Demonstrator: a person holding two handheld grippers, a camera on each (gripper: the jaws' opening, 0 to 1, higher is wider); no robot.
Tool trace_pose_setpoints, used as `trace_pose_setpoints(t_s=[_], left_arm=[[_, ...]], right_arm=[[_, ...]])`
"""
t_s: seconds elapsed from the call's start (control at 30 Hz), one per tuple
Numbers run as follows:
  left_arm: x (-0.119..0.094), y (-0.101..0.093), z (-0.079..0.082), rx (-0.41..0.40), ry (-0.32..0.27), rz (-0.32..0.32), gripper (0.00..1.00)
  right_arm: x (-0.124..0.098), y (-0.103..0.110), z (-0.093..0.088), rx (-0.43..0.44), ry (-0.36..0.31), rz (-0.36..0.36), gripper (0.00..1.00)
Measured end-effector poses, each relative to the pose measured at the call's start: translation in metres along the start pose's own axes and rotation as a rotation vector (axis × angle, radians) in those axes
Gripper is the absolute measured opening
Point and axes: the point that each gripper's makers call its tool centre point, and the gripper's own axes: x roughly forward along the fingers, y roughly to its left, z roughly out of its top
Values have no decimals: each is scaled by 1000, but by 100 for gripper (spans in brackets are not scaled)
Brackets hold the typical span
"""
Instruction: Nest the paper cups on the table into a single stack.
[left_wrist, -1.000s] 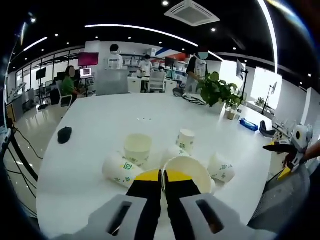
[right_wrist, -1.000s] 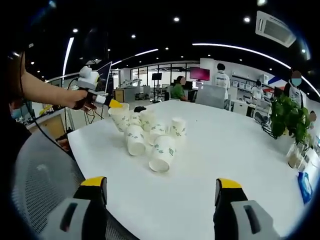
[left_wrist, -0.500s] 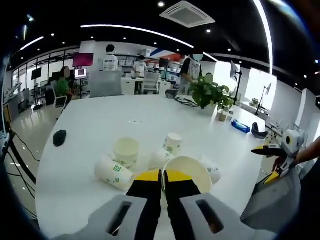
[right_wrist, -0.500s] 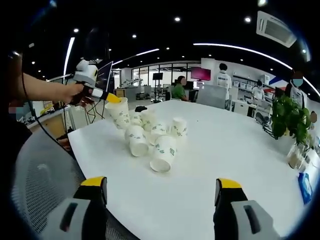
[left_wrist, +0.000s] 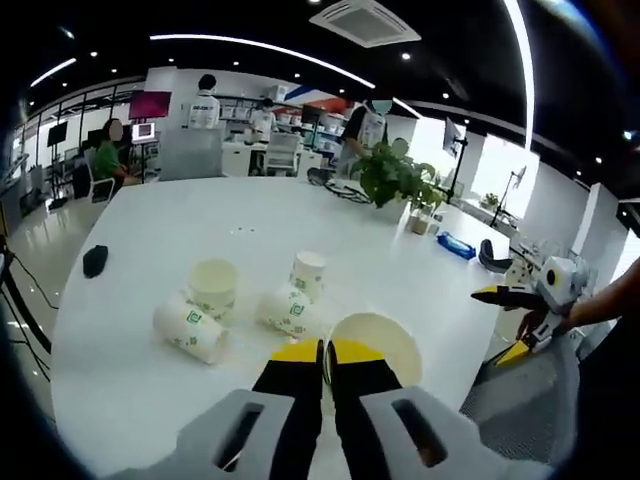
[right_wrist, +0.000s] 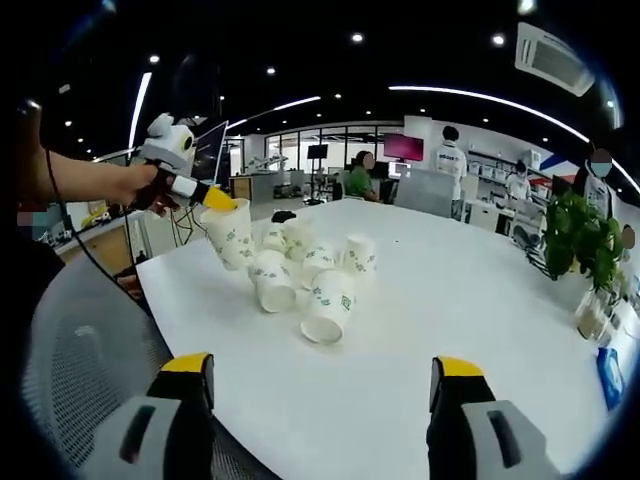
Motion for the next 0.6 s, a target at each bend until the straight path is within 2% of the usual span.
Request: trace_pose_setpoints(t_s=[0.23,0.6], left_arm=[[5,-16,-9,1,25,-26,0],[26,-36,-30,-20,65,-70,0]], right_arm=[[0,-2,-2,2,0,-1,90],[1,-1,-2,-9,2,1,90]])
